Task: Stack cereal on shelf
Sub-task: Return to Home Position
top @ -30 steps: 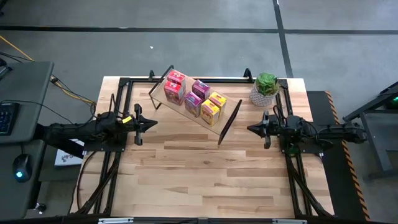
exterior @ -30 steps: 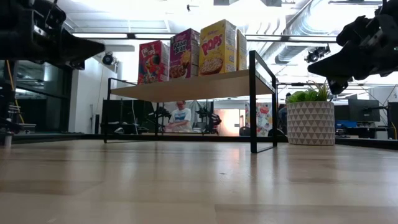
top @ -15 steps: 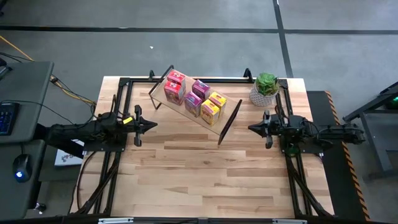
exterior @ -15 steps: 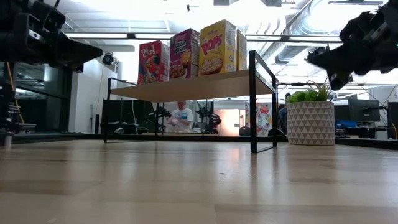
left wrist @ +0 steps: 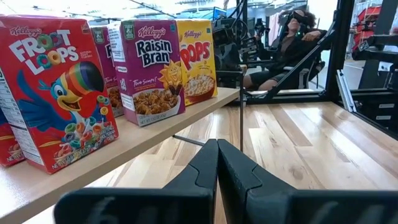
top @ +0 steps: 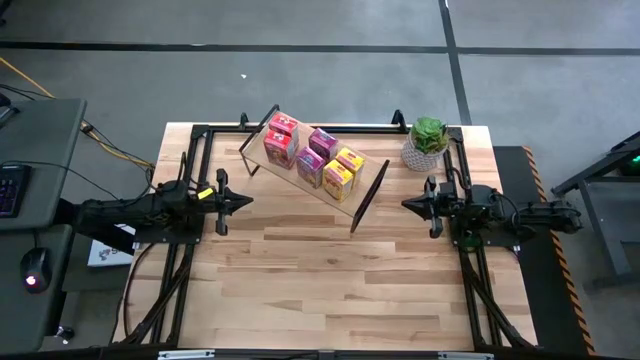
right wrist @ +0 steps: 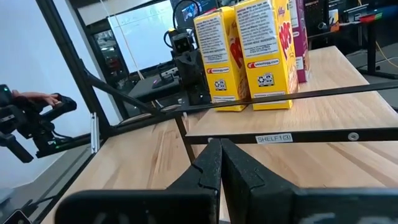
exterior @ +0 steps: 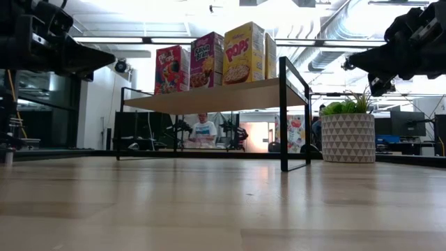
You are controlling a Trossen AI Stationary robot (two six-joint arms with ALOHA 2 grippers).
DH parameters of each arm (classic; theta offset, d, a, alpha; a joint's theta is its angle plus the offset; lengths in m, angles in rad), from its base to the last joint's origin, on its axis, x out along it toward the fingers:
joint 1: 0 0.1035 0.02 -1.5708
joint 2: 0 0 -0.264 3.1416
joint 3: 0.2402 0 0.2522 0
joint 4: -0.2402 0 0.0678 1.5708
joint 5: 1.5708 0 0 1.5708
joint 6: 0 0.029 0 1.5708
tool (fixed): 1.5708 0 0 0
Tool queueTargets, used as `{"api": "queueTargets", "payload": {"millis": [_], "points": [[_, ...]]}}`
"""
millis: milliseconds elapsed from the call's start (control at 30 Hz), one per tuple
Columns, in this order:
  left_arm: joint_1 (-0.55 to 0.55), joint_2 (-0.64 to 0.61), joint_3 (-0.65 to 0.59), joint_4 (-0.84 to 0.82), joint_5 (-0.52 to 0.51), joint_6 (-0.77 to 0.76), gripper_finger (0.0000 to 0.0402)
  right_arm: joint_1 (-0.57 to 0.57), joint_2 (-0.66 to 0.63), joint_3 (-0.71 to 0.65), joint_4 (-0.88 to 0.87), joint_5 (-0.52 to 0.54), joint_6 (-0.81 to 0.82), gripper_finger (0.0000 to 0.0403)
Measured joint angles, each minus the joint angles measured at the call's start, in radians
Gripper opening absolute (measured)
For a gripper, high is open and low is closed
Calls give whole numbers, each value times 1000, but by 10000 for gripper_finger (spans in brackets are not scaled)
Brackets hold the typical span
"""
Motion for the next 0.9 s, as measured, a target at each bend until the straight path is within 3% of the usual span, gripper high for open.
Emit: {"api": "queueTargets", "payload": {"millis": [433, 667, 900], "points": [[0, 0, 0, 0, 0, 0, 0, 0, 8, 0, 0, 0, -1, 0], [0, 0, 0, 0, 0, 0, 1, 0, 10, 0, 0, 0, -155, 0], [0, 0, 0, 0, 0, 0, 1, 0, 11, 0, 0, 0, -123, 0]]}}
